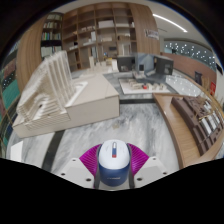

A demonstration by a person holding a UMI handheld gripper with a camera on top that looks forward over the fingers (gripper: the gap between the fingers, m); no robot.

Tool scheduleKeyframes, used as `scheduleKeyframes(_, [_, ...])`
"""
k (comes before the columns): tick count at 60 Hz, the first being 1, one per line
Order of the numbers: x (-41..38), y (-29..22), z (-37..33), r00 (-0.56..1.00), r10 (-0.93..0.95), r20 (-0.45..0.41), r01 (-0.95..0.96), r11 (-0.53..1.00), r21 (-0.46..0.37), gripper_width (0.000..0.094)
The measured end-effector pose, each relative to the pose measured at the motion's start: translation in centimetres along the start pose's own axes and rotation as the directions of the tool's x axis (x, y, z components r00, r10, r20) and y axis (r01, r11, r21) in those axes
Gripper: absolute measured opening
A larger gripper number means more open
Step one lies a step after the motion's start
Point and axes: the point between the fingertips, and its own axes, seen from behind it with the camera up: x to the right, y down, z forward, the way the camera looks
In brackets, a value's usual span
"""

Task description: Arrange mouse

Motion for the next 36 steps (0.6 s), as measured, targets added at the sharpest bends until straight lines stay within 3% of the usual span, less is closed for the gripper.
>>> scheduleKeyframes(8, [-3.8,1.1,-8.8,1.000,-0.003,0.031,-0.001,0.995,0.098,0.0375])
scheduleKeyframes(15, [-6.8,7.2,-14.5,0.999,-0.027,0.047,0.023,0.996,0.082,0.0375])
scheduleKeyframes(24, [-7.4,13.1,-14.6,0.999,-0.016,0.040,0.016,1.000,0.007,0.0386])
scheduleKeyframes(25, [-7.1,13.6,-14.3,0.999,-0.019,0.033,0.020,1.000,-0.006,0.0401])
scheduleKeyframes(26, [-7.1,14.2,-14.2,0.999,-0.027,0.031,0.027,0.999,-0.021,0.0478])
scheduleKeyframes(27, [-7.1,13.4,-14.1,0.999,-0.040,0.031,0.039,0.999,0.017,0.0421])
scheduleKeyframes(30, [-6.8,14.2,-14.1,0.997,-0.076,0.012,0.077,0.997,-0.009,0.0448])
scheduleKeyframes(35, [-6.6,14.1,-14.4,0.995,-0.104,0.006,0.104,0.994,-0.029,0.0558])
scheduleKeyframes(36, [-6.5,14.2,-14.6,0.995,-0.096,0.008,0.096,0.995,-0.037,0.0621])
